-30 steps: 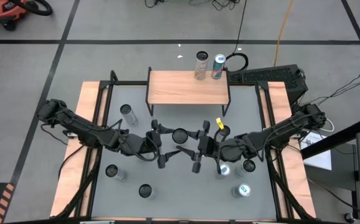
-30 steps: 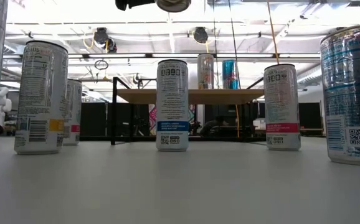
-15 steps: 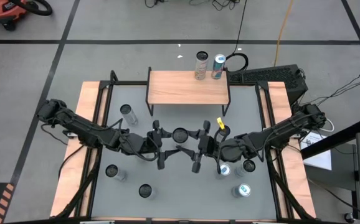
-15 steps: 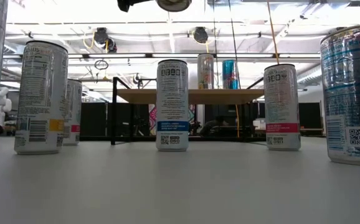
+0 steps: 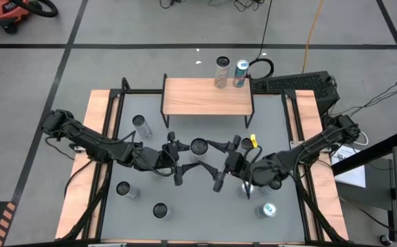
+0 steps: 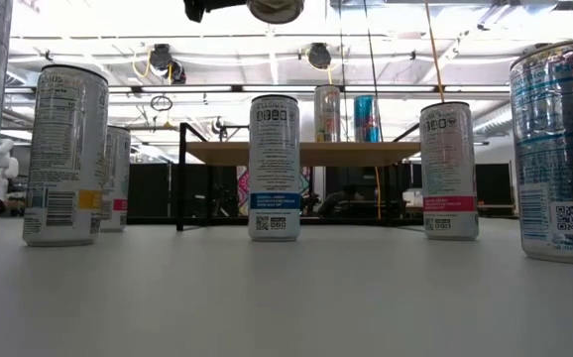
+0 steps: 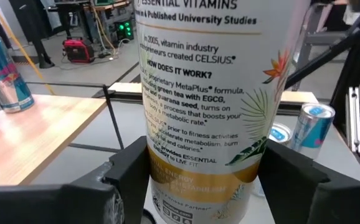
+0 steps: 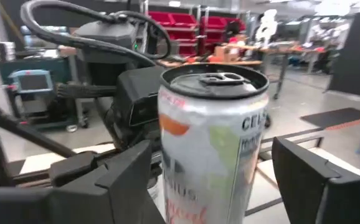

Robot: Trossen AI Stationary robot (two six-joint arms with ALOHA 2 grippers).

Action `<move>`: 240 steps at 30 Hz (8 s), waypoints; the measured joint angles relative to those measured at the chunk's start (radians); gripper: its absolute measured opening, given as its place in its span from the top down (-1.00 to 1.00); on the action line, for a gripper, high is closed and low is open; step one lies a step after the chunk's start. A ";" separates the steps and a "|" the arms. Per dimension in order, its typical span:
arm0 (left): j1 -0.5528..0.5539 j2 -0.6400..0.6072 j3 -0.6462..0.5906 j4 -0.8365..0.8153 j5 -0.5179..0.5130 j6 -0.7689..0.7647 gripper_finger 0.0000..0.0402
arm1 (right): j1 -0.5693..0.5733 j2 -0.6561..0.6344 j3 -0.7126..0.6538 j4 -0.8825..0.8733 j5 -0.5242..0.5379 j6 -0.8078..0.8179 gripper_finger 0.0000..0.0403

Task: Place canned beverage on shelf
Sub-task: Put the right white yellow soda can on the shelf aligned with the other white yellow soda can

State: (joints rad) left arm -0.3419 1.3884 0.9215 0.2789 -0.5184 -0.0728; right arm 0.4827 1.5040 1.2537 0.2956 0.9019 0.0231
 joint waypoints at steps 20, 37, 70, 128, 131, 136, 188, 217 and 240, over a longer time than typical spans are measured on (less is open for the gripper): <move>0.056 0.086 0.000 0.107 -0.010 -0.018 -0.22 | -0.018 0.047 -0.001 0.143 0.170 -0.133 -0.32; 0.059 0.088 0.000 0.097 -0.014 0.000 -0.22 | -0.026 0.046 -0.002 0.081 0.121 -0.113 0.22; 0.060 0.086 0.000 0.094 -0.010 0.004 -0.22 | -0.069 0.047 -0.002 0.052 0.062 -0.110 0.00; 0.095 -0.076 0.000 -0.239 -0.084 0.113 -0.98 | -0.593 -0.276 -0.336 0.078 -0.301 -0.134 0.15; 0.095 -0.076 0.000 -0.238 -0.084 0.113 -0.98 | -0.650 -0.276 -0.336 0.073 -0.361 -0.132 0.15; 0.095 -0.076 0.000 -0.240 -0.084 0.107 -0.98 | -0.732 -0.257 -0.336 0.067 -0.463 -0.113 0.15; 0.094 -0.075 0.000 -0.266 -0.083 0.106 -0.98 | -0.920 -0.080 -0.335 0.237 -0.568 -0.114 0.15; 0.094 -0.075 0.000 -0.266 -0.083 0.105 -0.98 | -0.922 -0.082 -0.334 0.205 -0.561 -0.093 -0.15; 0.093 -0.075 0.000 -0.273 -0.080 0.101 -0.98 | -0.881 -0.150 -0.335 0.183 -0.510 -0.134 -0.28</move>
State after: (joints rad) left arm -0.2489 1.3132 0.9218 0.0063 -0.5986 0.0284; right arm -0.3982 1.3539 0.9188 0.4787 0.3919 -0.1104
